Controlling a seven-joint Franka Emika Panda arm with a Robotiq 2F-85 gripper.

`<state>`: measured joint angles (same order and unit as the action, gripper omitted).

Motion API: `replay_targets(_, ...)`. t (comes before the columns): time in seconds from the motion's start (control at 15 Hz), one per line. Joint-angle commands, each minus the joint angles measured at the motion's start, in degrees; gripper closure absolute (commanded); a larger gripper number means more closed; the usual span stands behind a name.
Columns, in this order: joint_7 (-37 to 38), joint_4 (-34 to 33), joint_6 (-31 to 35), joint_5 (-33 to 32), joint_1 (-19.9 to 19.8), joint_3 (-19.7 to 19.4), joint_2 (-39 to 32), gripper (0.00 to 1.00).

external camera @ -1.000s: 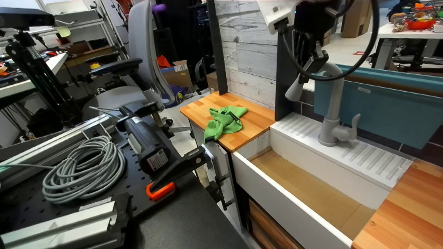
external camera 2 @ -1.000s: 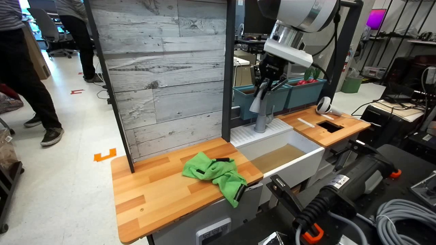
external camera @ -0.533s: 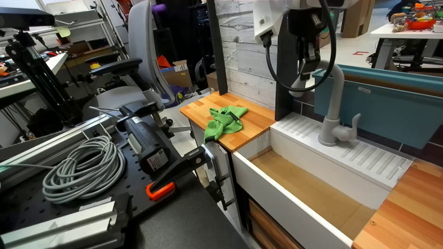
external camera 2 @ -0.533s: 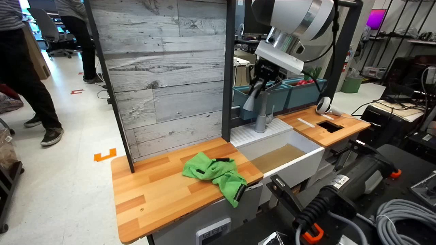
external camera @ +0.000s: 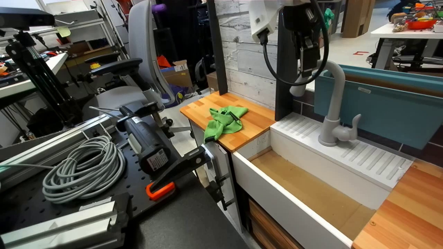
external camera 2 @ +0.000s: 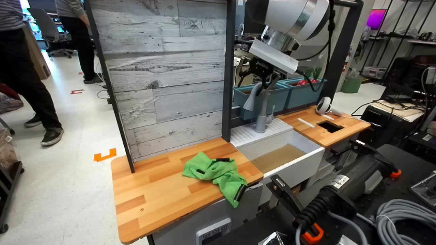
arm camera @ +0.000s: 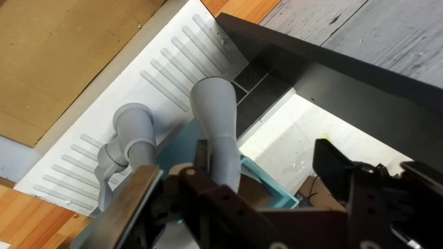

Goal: Push the grey faucet to the left

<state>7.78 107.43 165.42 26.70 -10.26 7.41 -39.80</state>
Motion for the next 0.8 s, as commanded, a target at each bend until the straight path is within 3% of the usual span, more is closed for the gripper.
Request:
replay_targets(0.0, -1.9, 4.6, 1.5, 0.3, -1.3, 2.0, 5.4, 0.00)
replay_targets(0.2, -5.0, 9.9, 1.2, 0.4, -2.6, 2.6, 9.9, 0.00)
replay_targets(0.6, -19.4, 24.1, -1.5, 1.1, -8.7, 7.5, 18.6, 0.00)
replay_targets(0.67, -14.6, 18.0, -0.7, 0.7, -6.1, 5.0, 14.4, 0.00)
replay_targets(0.73, -16.5, 20.2, -0.7, 0.7, -6.7, 5.5, 15.4, 0.00)
